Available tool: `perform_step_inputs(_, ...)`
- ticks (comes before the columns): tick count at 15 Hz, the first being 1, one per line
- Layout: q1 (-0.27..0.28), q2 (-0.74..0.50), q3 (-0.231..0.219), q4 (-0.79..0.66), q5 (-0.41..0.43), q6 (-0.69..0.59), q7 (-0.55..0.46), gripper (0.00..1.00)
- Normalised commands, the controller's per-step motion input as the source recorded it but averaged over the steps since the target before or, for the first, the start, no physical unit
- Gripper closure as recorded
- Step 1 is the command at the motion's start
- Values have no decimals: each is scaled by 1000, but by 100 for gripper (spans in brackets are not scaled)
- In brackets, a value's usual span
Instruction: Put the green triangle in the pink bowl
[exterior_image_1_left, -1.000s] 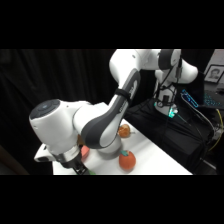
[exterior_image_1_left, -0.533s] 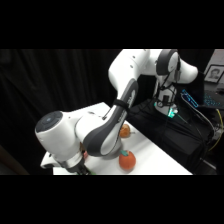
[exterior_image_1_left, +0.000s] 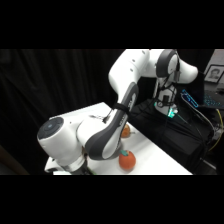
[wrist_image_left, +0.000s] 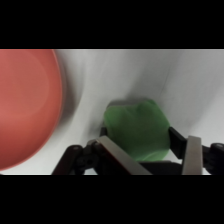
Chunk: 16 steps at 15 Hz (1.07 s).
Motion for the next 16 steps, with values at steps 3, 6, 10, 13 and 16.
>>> perform_step_inputs(3,-16,156,29,261,24,-145,-101,58)
perform_step_inputs(6,-1,99,18,188,6,-127,-90,77)
perform_step_inputs(10,9,63,8,148,-3,-125,-70,93)
perform_step_inputs(13,30,-37,2,63,-4,-120,-15,94)
perform_step_inputs(16,65,-182,-2,-27,-7,-149,57,94)
